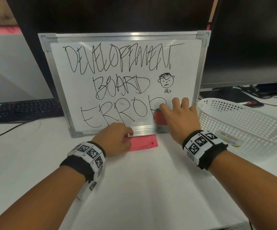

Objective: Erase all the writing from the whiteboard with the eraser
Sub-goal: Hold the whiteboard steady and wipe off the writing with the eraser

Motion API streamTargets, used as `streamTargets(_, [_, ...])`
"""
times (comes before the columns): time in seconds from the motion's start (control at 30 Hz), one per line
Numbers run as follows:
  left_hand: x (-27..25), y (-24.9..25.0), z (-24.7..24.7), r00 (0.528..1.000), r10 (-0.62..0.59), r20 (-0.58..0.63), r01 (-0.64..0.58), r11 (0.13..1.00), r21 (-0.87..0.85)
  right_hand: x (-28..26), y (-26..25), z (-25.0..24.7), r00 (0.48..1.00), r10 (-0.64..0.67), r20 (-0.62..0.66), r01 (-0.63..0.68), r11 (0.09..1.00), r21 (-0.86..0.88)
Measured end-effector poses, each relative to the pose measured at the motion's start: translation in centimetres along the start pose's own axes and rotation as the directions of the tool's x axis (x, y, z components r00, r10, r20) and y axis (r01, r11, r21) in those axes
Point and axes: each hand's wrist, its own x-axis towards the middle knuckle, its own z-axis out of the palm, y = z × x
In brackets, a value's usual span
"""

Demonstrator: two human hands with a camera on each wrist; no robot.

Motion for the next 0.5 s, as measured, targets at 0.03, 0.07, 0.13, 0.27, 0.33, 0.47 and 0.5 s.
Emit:
streamTargets(0.03, [-0.1,-0.1,0.0,1.000,0.001,-0.004,-0.001,1.000,0.003,0.0,0.1,-0.1,1.000,0.018,0.017,-0.018,1.000,-0.003])
streamTargets(0.07, [-0.1,-0.1,-0.1,1.000,0.001,-0.008,-0.001,1.000,0.004,-0.1,0.4,-0.2,0.998,0.050,0.038,-0.049,0.999,-0.008])
streamTargets(0.13, [-0.1,-0.3,-0.1,1.000,-0.004,-0.010,0.004,1.000,-0.006,-0.3,1.4,-0.4,0.989,0.117,0.093,-0.115,0.993,-0.026])
streamTargets(0.27, [-0.1,-0.3,-0.2,1.000,-0.010,-0.006,0.010,1.000,-0.016,-0.6,2.4,-0.7,0.969,0.181,0.167,-0.175,0.983,-0.051])
streamTargets(0.33, [-0.1,-0.3,-0.2,1.000,-0.010,-0.007,0.010,1.000,-0.012,-0.5,2.2,-0.8,0.972,0.169,0.162,-0.165,0.986,-0.041])
streamTargets(0.47, [-0.1,-0.3,-0.2,1.000,-0.023,-0.014,0.023,1.000,-0.017,-0.1,1.2,-0.5,0.989,0.101,0.106,-0.100,0.995,-0.015])
streamTargets(0.5, [-0.1,-0.3,-0.2,1.000,-0.026,-0.016,0.026,0.999,-0.021,0.0,0.9,-0.4,0.992,0.081,0.093,-0.081,0.997,-0.007])
